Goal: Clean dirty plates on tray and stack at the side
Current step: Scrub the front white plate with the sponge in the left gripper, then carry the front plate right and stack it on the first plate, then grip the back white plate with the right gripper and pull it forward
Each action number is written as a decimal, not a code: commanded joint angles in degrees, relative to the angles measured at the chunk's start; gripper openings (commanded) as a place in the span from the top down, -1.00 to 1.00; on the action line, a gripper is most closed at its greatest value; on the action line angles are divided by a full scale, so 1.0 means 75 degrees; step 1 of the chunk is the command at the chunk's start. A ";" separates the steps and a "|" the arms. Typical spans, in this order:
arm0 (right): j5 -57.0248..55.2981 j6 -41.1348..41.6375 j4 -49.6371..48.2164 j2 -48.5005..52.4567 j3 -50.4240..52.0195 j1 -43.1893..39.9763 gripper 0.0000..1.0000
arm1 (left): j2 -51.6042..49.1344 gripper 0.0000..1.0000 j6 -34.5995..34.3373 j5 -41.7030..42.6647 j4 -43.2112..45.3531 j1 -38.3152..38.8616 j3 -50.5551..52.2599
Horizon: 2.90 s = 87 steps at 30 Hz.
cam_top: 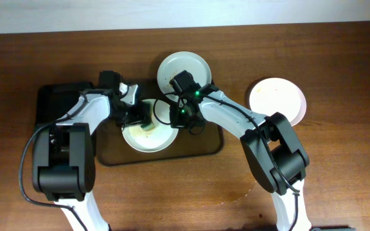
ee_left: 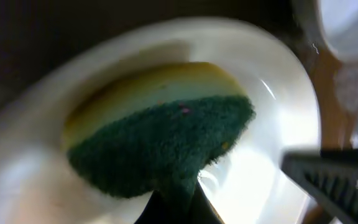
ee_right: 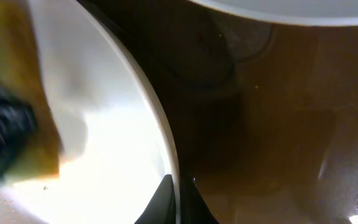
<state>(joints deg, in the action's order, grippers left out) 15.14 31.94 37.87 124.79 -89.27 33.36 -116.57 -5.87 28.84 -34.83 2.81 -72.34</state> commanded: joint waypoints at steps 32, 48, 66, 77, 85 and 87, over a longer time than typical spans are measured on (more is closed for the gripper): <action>-0.2302 -0.0839 0.1198 -0.1527 -0.0236 0.0207 0.92 | -0.0364 0.98 0.0306 -0.1851 -0.4960 -0.1719 -0.4704; -1.3834 -0.1227 0.1037 -0.2346 -0.0233 0.3952 0.92 | -0.0627 0.97 0.0306 -0.1851 -0.4593 -0.1711 -0.4704; -0.3244 -0.1233 0.1976 -0.4342 -0.0236 -0.1460 0.91 | -0.0708 0.98 0.0303 -0.1845 -0.4619 -0.1647 -0.4704; -0.2897 -0.1233 0.2046 -0.2022 0.0119 -0.6231 0.92 | -0.0708 0.98 0.0300 -0.1821 -0.4616 -0.1641 -0.4704; -0.1384 -0.1641 0.1961 -0.1437 -0.0157 -0.5992 0.14 | -0.0708 0.98 0.0300 -0.1821 -0.4616 -0.1641 -0.4704; -0.0373 -0.1664 0.1947 -0.1612 -0.0527 -0.5610 0.12 | -0.0708 0.98 0.0300 -0.1821 -0.4616 -0.1641 -0.4704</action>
<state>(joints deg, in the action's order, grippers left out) 1.32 20.75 52.66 115.13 -89.41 -12.19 -121.58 -3.31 14.92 -69.41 -9.72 -106.83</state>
